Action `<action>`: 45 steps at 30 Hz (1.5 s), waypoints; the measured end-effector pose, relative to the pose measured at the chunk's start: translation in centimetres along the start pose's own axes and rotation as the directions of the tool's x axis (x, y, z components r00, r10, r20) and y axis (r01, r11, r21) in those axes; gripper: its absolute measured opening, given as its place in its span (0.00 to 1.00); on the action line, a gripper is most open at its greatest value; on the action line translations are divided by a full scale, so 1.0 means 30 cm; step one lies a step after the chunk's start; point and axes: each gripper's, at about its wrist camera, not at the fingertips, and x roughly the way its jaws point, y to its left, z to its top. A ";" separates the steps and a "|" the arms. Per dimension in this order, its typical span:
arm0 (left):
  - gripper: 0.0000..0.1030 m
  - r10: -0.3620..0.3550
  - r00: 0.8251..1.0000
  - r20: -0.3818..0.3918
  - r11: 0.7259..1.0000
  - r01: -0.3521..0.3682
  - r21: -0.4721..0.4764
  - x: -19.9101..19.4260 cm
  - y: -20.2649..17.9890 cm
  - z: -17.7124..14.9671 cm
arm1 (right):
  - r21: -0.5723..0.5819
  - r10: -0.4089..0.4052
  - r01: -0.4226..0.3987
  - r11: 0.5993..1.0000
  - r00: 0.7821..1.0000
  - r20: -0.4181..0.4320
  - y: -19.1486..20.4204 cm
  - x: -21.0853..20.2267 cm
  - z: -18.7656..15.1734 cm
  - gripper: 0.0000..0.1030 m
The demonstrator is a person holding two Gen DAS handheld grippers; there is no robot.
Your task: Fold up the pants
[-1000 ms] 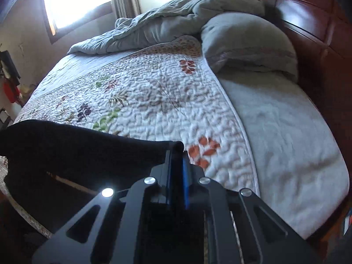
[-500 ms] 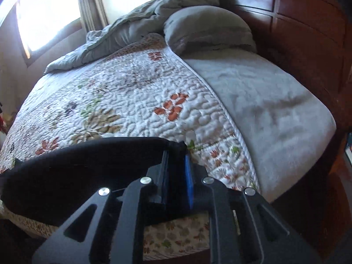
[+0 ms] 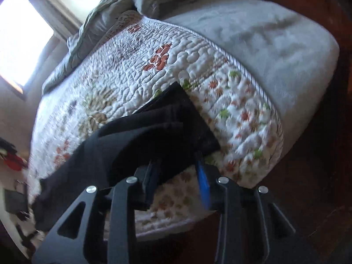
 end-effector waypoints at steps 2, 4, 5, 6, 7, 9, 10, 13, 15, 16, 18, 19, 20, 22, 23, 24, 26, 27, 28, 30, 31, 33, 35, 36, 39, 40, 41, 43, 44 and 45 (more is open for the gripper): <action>0.80 -0.077 0.994 0.075 0.991 0.085 -0.107 -0.059 0.036 -0.026 | 0.074 0.064 -0.063 0.995 0.998 -0.001 -0.013 -0.017 -0.026 0.38; 0.85 -0.164 0.975 0.150 0.964 0.191 -0.186 -0.092 0.046 -0.040 | 0.170 0.165 -0.165 0.972 0.986 0.015 -0.023 -0.038 -0.060 0.45; 0.86 -0.194 0.966 0.171 0.953 0.227 -0.201 -0.097 0.040 -0.042 | 0.209 0.208 -0.209 0.955 0.978 0.029 -0.026 -0.047 -0.068 0.51; 0.87 -0.225 0.956 0.188 0.942 0.263 -0.209 -0.089 0.019 -0.038 | 0.256 0.262 -0.265 0.930 0.964 0.046 -0.030 -0.054 -0.075 0.55; 0.90 -0.236 0.955 0.181 0.938 0.273 -0.216 -0.070 0.000 -0.032 | 0.286 0.298 -0.302 0.909 0.953 0.061 -0.033 -0.058 -0.074 0.55; 0.90 -0.243 0.961 0.133 0.940 0.268 -0.213 -0.002 -0.058 -0.007 | 0.371 0.363 -0.375 0.850 0.926 0.106 -0.043 -0.060 -0.069 0.57; 0.90 -0.238 0.966 0.106 0.945 0.255 -0.204 0.028 -0.076 0.000 | 0.391 0.371 -0.385 0.836 0.921 0.115 -0.047 -0.059 -0.060 0.58; 0.86 -0.186 0.983 0.009 0.969 0.185 -0.162 0.132 -0.136 0.026 | 0.465 0.358 -0.366 0.806 0.927 0.110 -0.067 -0.028 -0.016 0.58; 0.64 -0.134 0.988 -0.077 0.979 0.120 -0.163 0.199 -0.154 0.023 | 0.503 0.364 -0.361 0.785 0.926 0.097 -0.084 0.002 0.002 0.58; 0.55 -0.108 0.989 -0.104 0.982 0.090 -0.165 0.220 -0.159 0.018 | 0.514 0.365 -0.356 0.780 0.927 0.087 -0.092 0.017 0.012 0.58; 0.45 -0.051 0.991 -0.127 0.987 0.030 -0.160 0.235 -0.168 0.016 | 0.530 0.327 -0.305 0.791 0.943 0.055 -0.093 0.059 0.037 0.51; 0.39 -0.043 0.990 -0.135 0.984 0.018 -0.175 0.240 -0.163 0.018 | 0.510 0.301 -0.280 0.813 0.953 0.044 -0.082 0.076 0.060 0.39; 0.34 -0.046 0.989 -0.143 0.980 0.017 -0.200 0.236 -0.153 0.017 | 0.473 0.280 -0.263 0.841 0.959 0.034 -0.059 0.082 0.086 0.23; 0.30 -0.036 0.985 -0.167 0.976 -0.001 -0.217 0.239 -0.141 0.032 | 0.342 0.218 -0.224 0.913 0.974 0.057 0.024 0.039 0.146 0.06; 0.28 -0.026 0.984 -0.176 0.978 -0.011 -0.206 0.241 -0.147 0.035 | 0.265 0.228 -0.247 0.932 0.968 0.102 0.079 -0.007 0.176 0.05; 0.28 -0.009 0.982 -0.187 0.981 -0.027 -0.190 0.244 -0.157 0.040 | 0.193 0.251 -0.281 0.940 0.954 0.167 0.128 -0.069 0.196 0.05; 0.27 0.009 0.979 -0.203 0.982 -0.047 -0.181 0.244 -0.168 0.051 | 0.117 0.270 -0.306 0.945 0.929 0.252 0.163 -0.149 0.191 0.05; 0.27 0.010 0.979 -0.205 0.982 -0.048 -0.184 0.252 -0.171 0.060 | 0.135 0.253 -0.294 0.946 0.932 0.260 0.141 -0.152 0.173 0.05; 0.26 0.006 0.978 -0.207 0.981 -0.046 -0.191 0.253 -0.168 0.065 | 0.170 0.237 -0.283 0.944 0.939 0.249 0.103 -0.130 0.155 0.05; 0.26 0.000 0.977 -0.211 0.982 -0.040 -0.184 0.254 -0.166 0.074 | 0.265 0.198 -0.234 0.935 0.968 0.153 -0.025 -0.001 0.102 0.05; 0.26 0.000 0.977 -0.212 0.984 -0.038 -0.175 0.250 -0.154 0.074 | 0.295 0.181 -0.206 0.933 0.977 0.110 -0.071 0.053 0.076 0.05; 0.26 0.001 0.975 -0.221 0.986 -0.037 -0.161 0.252 -0.167 0.069 | 0.296 0.171 -0.188 0.937 0.982 0.083 -0.111 0.098 0.046 0.05; 0.26 0.005 0.974 -0.226 0.989 -0.038 -0.140 0.255 -0.187 0.073 | 0.311 0.186 -0.207 0.928 0.978 0.095 -0.127 0.106 0.026 0.07; 0.26 0.005 0.974 -0.226 0.991 -0.035 -0.132 0.246 -0.168 0.074 | 0.315 0.198 -0.220 0.923 0.975 0.101 -0.128 0.102 0.023 0.09; 0.26 -0.020 0.977 -0.212 0.991 -0.009 -0.136 0.252 -0.163 0.083 | 0.340 0.239 -0.261 0.903 0.965 0.105 -0.133 0.088 0.016 0.17; 0.27 -0.029 0.978 -0.204 0.991 0.001 -0.134 0.251 -0.159 0.078 | 0.360 0.261 -0.278 0.891 0.961 0.094 -0.137 0.093 0.015 0.26; 0.27 -0.038 0.979 -0.198 0.990 0.010 -0.139 0.248 -0.152 0.074 | 0.376 0.278 -0.286 0.881 0.957 0.077 -0.137 0.107 0.011 0.38; 0.27 -0.051 0.981 -0.189 0.989 0.023 -0.146 0.244 -0.140 0.069 | 0.382 0.300 -0.292 0.877 0.953 0.041 -0.143 0.116 0.001 0.37; 0.27 -0.053 0.981 -0.188 0.989 0.024 -0.149 0.243 -0.139 0.072 | 0.382 0.312 -0.300 0.874 0.949 0.030 -0.137 0.113 -0.009 0.34; 0.27 -0.051 0.981 -0.189 0.989 0.023 -0.147 0.242 -0.141 0.072 | 0.384 0.329 -0.313 0.869 0.944 0.025 -0.129 0.107 -0.018 0.33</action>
